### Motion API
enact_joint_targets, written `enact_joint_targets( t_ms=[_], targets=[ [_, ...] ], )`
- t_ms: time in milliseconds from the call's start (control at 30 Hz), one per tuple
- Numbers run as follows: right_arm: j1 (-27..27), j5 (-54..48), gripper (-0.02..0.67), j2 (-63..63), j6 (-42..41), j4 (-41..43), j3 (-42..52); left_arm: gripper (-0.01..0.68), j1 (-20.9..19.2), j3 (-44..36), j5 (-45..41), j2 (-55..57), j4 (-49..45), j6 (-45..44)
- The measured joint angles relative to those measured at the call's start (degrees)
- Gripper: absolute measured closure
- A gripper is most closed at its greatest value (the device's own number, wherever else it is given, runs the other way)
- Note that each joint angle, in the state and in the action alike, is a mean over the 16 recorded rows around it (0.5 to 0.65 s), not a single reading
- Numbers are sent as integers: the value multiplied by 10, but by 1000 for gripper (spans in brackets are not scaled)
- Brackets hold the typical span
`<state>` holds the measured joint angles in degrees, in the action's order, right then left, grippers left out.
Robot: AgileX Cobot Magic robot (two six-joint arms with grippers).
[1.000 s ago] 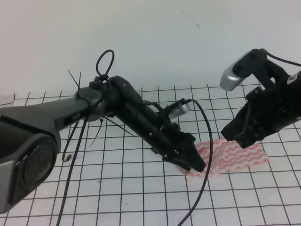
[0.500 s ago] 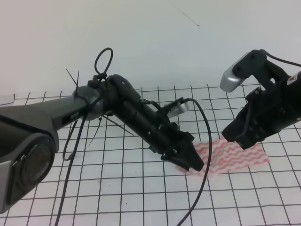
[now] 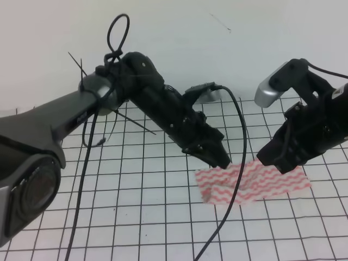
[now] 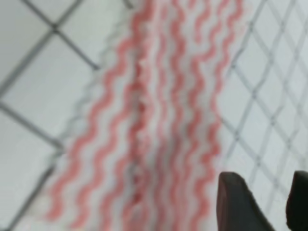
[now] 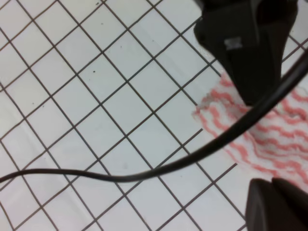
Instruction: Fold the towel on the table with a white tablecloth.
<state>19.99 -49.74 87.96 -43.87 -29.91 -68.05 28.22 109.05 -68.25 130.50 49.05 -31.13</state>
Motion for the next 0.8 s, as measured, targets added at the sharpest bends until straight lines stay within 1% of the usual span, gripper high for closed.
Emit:
enact_joint_targets(
  t_ms=[300,800],
  targets=[
    [0,-2,648,0,0,0,0,450,1,18,21,16,-51,12],
    [0,-3,648,-1,1,-1,0,450,7,19,21,57,-42,14]
  ],
)
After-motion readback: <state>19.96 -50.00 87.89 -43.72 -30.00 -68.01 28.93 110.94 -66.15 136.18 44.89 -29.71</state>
